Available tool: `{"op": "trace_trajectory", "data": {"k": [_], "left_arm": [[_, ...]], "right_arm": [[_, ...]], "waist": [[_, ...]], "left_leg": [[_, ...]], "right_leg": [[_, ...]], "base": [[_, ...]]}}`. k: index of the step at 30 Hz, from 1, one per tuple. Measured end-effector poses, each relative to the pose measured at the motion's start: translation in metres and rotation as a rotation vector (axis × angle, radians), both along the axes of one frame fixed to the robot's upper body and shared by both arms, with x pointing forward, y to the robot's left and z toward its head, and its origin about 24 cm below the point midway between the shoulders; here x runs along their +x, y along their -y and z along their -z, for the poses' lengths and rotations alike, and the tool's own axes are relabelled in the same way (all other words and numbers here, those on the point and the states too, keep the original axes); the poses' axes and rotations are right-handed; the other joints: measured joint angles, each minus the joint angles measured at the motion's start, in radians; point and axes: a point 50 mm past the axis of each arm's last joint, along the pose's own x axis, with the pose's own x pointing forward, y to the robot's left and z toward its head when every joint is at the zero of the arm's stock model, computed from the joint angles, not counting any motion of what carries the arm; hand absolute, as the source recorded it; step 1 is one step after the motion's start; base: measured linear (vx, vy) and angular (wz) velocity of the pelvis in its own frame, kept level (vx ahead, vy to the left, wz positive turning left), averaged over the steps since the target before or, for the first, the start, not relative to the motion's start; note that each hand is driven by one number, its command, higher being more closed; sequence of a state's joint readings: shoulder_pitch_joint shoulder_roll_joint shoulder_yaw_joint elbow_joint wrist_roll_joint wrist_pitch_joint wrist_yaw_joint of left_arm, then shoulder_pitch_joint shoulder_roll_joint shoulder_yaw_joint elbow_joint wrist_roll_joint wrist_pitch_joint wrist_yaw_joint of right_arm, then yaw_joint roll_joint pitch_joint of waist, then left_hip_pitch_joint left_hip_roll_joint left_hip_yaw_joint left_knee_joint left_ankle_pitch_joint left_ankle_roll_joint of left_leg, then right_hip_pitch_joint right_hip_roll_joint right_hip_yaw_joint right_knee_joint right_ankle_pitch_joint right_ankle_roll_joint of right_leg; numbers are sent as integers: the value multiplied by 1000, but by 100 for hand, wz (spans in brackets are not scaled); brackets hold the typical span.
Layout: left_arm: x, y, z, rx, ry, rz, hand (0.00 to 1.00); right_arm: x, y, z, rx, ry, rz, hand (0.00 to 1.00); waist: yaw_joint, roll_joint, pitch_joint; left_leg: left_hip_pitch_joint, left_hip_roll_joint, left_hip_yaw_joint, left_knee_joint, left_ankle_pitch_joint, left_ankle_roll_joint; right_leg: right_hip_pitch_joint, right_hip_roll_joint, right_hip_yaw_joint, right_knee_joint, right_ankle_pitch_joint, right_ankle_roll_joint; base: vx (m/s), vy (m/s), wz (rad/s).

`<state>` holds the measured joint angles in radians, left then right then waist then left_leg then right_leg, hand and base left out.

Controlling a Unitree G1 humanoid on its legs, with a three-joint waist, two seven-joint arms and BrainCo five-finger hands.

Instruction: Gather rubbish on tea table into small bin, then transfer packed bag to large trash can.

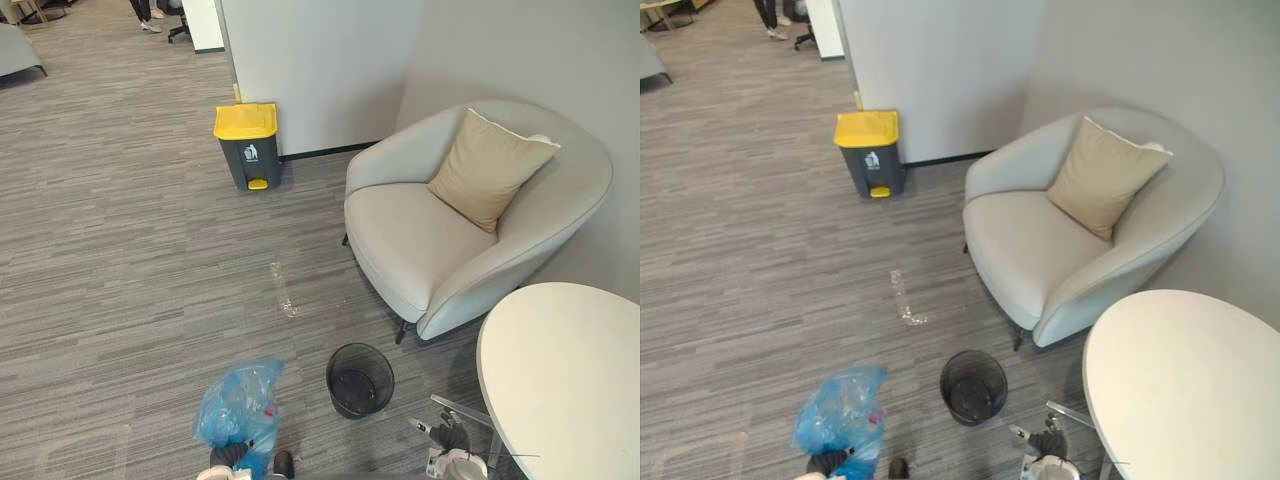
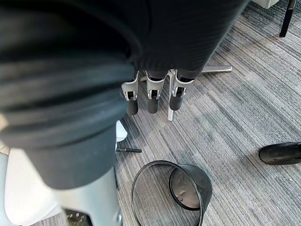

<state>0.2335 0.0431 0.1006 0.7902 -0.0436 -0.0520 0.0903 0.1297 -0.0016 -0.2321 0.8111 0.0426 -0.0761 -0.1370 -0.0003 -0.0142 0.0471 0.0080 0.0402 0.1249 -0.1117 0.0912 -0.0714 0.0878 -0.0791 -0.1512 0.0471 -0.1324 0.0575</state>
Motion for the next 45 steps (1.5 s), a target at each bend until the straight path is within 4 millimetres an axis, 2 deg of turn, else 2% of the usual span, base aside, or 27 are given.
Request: {"op": "trace_trajectory", "data": {"k": [11,15,16,17,18,19,21,23,25,26,27,28,29,30,31,32,33,35,36,37,38,39,41,42,43,44,45], "left_arm": [[4,-1,2,14,-16,4,100],[21,0,-2,15,31,23,100],[33,4,-6,13,67,41,100],[38,4,-9,15,84,51,100],[41,5,-11,14,101,53,100],[41,7,-11,12,99,58,100],[43,6,-12,18,113,62,100],[46,5,-14,29,125,72,100],[45,2,-14,41,119,81,100],[44,4,-13,40,109,90,100],[43,8,-11,32,97,111,100],[43,9,-11,33,96,115,100],[43,9,-10,41,89,130,100],[40,7,-9,53,75,141,100],[38,3,-8,69,59,148,100],[40,-3,-9,93,58,152,100],[38,-5,-8,102,47,148,100],[36,-4,-6,96,35,146,100],[34,-3,-4,93,23,144,100],[35,-1,-3,89,17,147,100],[35,-1,-3,88,18,147,100],[40,-1,-5,90,27,152,100],[39,-2,-4,96,20,156,100],[32,-4,-2,97,5,142,100],[33,-6,-3,100,6,121,100],[32,-6,-3,94,6,107,100],[31,-2,-3,81,15,93,100]], "right_arm": [[9,-3,1,10,-2,-9,0],[13,-2,2,6,-14,13,0],[15,-2,1,10,-6,28,0],[16,-2,1,14,-4,41,0],[18,0,0,10,-1,53,0],[21,0,-1,8,5,53,0],[35,1,-7,-2,40,43,0],[41,-2,-9,4,61,35,0],[46,-5,-11,11,70,28,0],[47,-2,-12,6,70,27,0],[43,2,-10,-2,49,28,0],[42,3,-9,-3,43,28,0],[28,2,-3,1,-1,30,0],[21,-1,0,6,-21,12,0],[20,-4,1,14,-29,6,0],[17,-9,3,28,-44,5,0],[16,-8,3,24,-43,0,0],[16,-8,3,20,-44,-6,0],[19,-6,1,11,-31,-7,0],[21,-2,-1,-2,-14,-9,0],[21,-2,-1,-4,-12,-9,0],[18,1,0,-9,-19,-1,0],[14,5,0,-17,-23,8,0],[13,5,0,-17,-25,9,0],[12,5,1,-11,-31,11,0],[16,5,-1,-14,-18,7,0],[24,5,-8,-27,33,-12,0]], "waist": [[0,-6,16],[0,-15,36],[-6,-14,54],[-7,-23,63],[-7,-30,74],[-6,-27,76],[-5,-23,84],[0,-22,83],[7,-33,77],[4,-21,84],[1,-10,94],[0,-9,95],[-15,-29,96],[-18,12,105],[-18,8,109],[-24,-18,123],[-22,-22,133],[-28,-23,135],[-38,-20,137],[-54,-8,144],[-57,-7,145],[-67,-13,143],[-78,-9,142],[-88,-6,136],[-88,-13,135],[-81,10,135],[-69,36,140]], "left_leg": [[5,-23,-28,0,-15,5],[-103,-52,-74,14,21,25],[-150,-45,24,63,-12,74],[-167,-34,91,101,-41,91],[-204,8,254,198,-81,110],[-209,18,288,230,-95,108],[-231,39,388,338,-124,137],[-233,29,383,362,-157,144],[-248,5,372,383,-200,147],[-262,-11,345,407,-247,145],[-256,-37,331,403,-300,115],[-241,-51,331,382,-307,104],[-190,-78,345,393,-340,132],[-166,-15,310,470,-406,123],[-154,-23,279,465,-413,122],[-117,-45,267,425,-406,120],[-92,-63,250,384,-395,112],[-61,-76,228,342,-392,112],[-36,-80,212,312,-391,110],[11,-84,175,263,-393,105],[23,-86,161,249,-393,104],[68,-105,116,209,-397,96],[111,-105,72,221,-435,76],[128,-89,65,294,-472,33],[78,-61,102,487,-488,23],[35,-25,123,601,-486,24],[-82,57,169,886,-397,36]], "right_leg": [[17,-17,-29,1,-22,12],[-17,-46,-155,10,-23,15],[-24,-60,-210,23,-22,15],[-24,-64,-231,29,-22,15],[-24,-77,-258,55,-23,15],[-24,-80,-261,69,-23,15],[-48,-116,-276,195,-30,23],[-51,-131,-284,219,-36,33],[-26,-150,-302,207,-54,65],[-21,-171,-334,237,-64,83],[-44,-206,-343,349,-69,87],[-60,-227,-343,399,-61,72],[-141,-295,-296,574,-34,-31],[-230,-239,-169,781,-75,-44],[-258,-213,-112,816,-104,-26],[-319,-167,-70,856,-151,-2],[-387,-134,-84,839,-187,-18],[-439,-96,-110,775,-195,-19],[-474,-64,-122,702,-192,-20],[-519,-9,-148,532,-137,-24],[-525,0,-150,482,-113,-22],[-547,19,-135,355,-28,-33],[-564,23,-119,385,2,-72],[-553,33,-141,405,26,-114],[-521,50,-144,403,33,-162],[-496,66,-150,392,33,-168],[-433,95,-123,343,-3,-178]], "base": [[10,-2,8],[17,15,79],[-22,80,128],[5,84,122],[38,65,79],[72,120,78],[74,215,54],[21,216,41],[27,167,41],[-30,188,60],[-43,163,65],[-16,215,74],[234,177,69],[261,208,75],[337,125,56],[191,86,46],[206,69,40],[222,68,35],[409,85,60],[390,71,58],[514,76,103],[515,28,100],[602,-25,103],[735,-103,90],[745,-118,63],[789,-41,8],[639,27,-28]]}}
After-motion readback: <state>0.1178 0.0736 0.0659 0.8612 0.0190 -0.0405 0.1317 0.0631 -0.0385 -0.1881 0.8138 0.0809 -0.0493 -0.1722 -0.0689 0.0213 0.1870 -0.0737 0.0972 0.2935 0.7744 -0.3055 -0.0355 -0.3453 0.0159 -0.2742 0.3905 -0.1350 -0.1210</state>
